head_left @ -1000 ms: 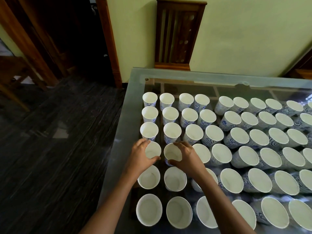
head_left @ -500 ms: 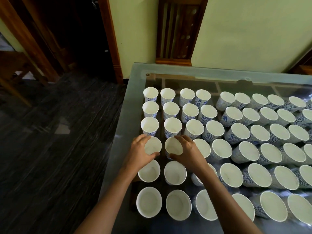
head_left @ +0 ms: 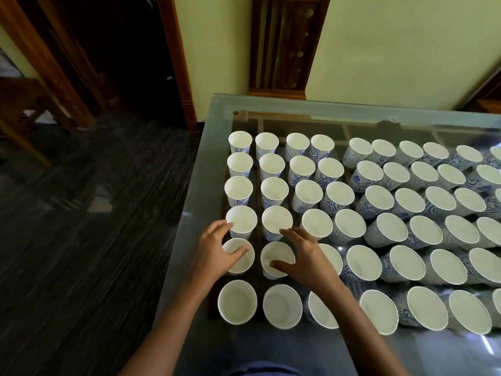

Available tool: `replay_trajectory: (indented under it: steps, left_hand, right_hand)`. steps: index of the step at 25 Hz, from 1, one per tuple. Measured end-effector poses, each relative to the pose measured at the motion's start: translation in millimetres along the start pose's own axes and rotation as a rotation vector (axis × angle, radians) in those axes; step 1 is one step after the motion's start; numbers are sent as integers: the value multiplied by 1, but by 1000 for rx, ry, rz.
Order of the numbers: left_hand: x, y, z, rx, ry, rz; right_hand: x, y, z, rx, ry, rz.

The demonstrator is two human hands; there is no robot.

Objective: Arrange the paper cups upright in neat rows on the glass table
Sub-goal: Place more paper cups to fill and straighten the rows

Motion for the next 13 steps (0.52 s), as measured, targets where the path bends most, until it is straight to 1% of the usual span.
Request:
replay_trajectory:
  steps: [4, 10, 13]
  left_hand:
    - [5, -4, -14, 28, 18, 12]
    - [19, 2, -22, 33, 98, 48]
    - [19, 4, -25, 40, 94, 42]
  right_hand:
    - [6, 1, -8, -4, 15, -1]
    - [12, 3, -12, -28, 44, -31]
    - [11, 1, -12, -13, 47, -30]
Point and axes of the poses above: each hand's wrist, its own z-axis towards the middle knuckle, its own x-axis out of the palm, y = z × x, the point moved 10 cm from there along z, towards the middle knuckle, and after that the axes turned 9 degrees about -y, right-handed, at the moved point
